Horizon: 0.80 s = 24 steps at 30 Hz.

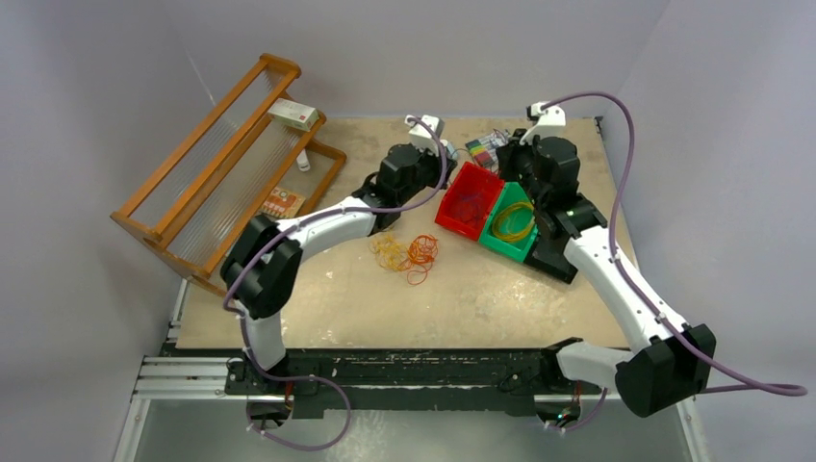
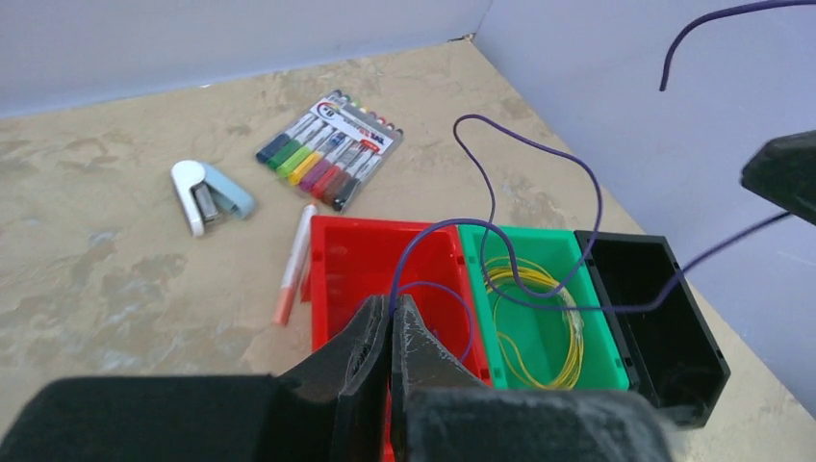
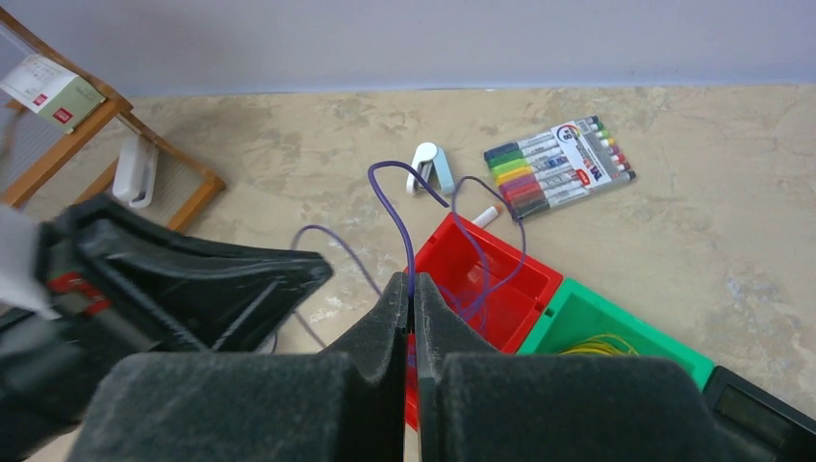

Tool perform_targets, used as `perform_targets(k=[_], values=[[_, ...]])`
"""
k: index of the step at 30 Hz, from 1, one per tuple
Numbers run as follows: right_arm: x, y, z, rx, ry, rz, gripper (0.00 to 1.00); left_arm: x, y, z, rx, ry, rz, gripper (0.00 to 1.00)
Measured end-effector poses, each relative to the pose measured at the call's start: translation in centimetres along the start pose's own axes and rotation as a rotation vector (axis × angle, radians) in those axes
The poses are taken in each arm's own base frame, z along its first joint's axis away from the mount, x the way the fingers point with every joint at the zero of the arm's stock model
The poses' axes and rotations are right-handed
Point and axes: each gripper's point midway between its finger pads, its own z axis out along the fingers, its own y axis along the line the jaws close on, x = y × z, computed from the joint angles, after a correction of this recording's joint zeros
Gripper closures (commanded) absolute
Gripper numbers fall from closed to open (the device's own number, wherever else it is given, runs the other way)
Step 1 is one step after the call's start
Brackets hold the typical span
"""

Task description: Untangle the cables

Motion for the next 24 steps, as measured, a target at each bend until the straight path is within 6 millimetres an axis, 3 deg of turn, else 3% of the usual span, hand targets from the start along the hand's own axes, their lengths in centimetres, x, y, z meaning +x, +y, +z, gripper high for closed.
perform_targets(k=[7, 17, 24], values=[[-0.3, -0.5, 0.9, -0.009, -0.013, 0.009, 1.00, 3.4, 0.5, 3.4, 0.017, 0.032, -0.002, 1.00], [1.9, -0.1, 2.8, -0.069, 0.039, 0.010, 1.00, 8.7, 2.1, 5.5, -0.002, 0.110, 0.001, 1.00], [2.8, 0.2, 3.3, -0.091, 0.059, 0.009, 1.00, 9.7, 1.9, 7.0, 0.019, 0.117, 0.000, 1.00]])
